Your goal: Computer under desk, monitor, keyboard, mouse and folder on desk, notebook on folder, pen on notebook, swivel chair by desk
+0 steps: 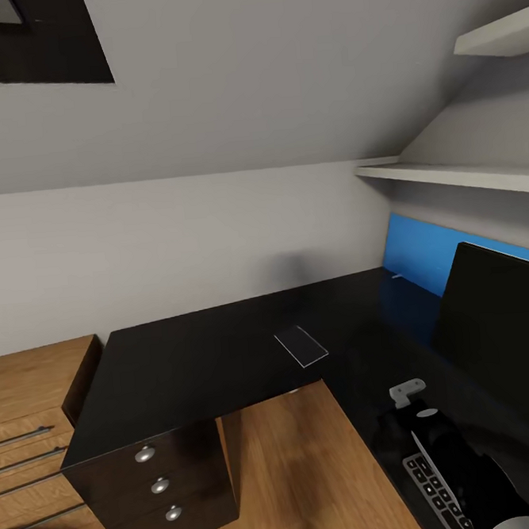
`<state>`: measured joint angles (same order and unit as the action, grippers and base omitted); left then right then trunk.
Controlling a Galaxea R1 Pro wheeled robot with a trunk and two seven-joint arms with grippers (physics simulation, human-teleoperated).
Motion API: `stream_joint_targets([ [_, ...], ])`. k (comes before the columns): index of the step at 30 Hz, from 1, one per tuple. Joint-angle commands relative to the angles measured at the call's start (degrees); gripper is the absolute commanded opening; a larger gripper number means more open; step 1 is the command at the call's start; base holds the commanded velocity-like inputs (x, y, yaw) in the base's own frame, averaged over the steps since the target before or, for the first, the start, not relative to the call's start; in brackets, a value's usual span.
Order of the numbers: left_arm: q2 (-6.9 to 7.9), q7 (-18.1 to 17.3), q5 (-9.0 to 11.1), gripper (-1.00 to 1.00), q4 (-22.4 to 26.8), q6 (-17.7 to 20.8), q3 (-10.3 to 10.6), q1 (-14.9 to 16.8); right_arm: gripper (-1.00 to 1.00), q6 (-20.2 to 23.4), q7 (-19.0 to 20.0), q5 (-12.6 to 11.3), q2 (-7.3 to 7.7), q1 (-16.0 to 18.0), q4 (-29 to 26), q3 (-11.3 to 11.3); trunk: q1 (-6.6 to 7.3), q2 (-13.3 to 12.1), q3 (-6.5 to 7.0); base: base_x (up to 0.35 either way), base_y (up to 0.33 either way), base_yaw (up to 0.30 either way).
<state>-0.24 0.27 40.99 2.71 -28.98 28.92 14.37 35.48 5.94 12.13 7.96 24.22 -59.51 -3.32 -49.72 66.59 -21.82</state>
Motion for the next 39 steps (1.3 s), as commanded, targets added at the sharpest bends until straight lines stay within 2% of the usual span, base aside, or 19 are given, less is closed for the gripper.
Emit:
stream_joint_targets([
  [1, -0.01, 0.02, 0.48, 1.0, -0.06, -0.2, 0.47, 0.04, -1.0, 0.3, 0.43, 0.62, 0.04, 0.03, -0.08, -0.07, 0.0, 0.04, -0.07, -0.005, 0.0, 0.0],
  [18, -0.02, 0.0, 0.23, 1.0, -0.05, -0.2, 0.61, 0.04, -1.0, 0.29, 0.39, 0.62, 0.04, 0.03, -0.08, -0.11, 0.0, 0.04, -0.07, -0.059, -0.024, 0.0],
  [25, -0.02, 0.0, 0.54, 1.0, -0.05, -0.21, 0.45, 0.04, -1.0, 0.29, 0.39, 0.62, 0.04, 0.03, -0.08, -0.11, -1.54, 2.85, -1.32, 0.0, 0.0, 0.0],
  [32, -0.02, 0.0, 0.59, 1.0, -0.06, -0.2, 0.37, 0.04, -1.0, 0.29, 0.39, 0.62, 0.04, 0.05, -0.08, -0.11, -1.54, 2.85, -1.32, 0.0, 0.0, 0.0],
  [39, 0.04, 0.0, 0.66, 1.0, -0.05, -0.2, 0.25, 0.04, -1.0, 0.29, 0.39, 0.62, 0.04, 0.04, -0.08, -0.11, -3.08, 5.66, -2.58, 0.0, 0.0, 0.0],
])
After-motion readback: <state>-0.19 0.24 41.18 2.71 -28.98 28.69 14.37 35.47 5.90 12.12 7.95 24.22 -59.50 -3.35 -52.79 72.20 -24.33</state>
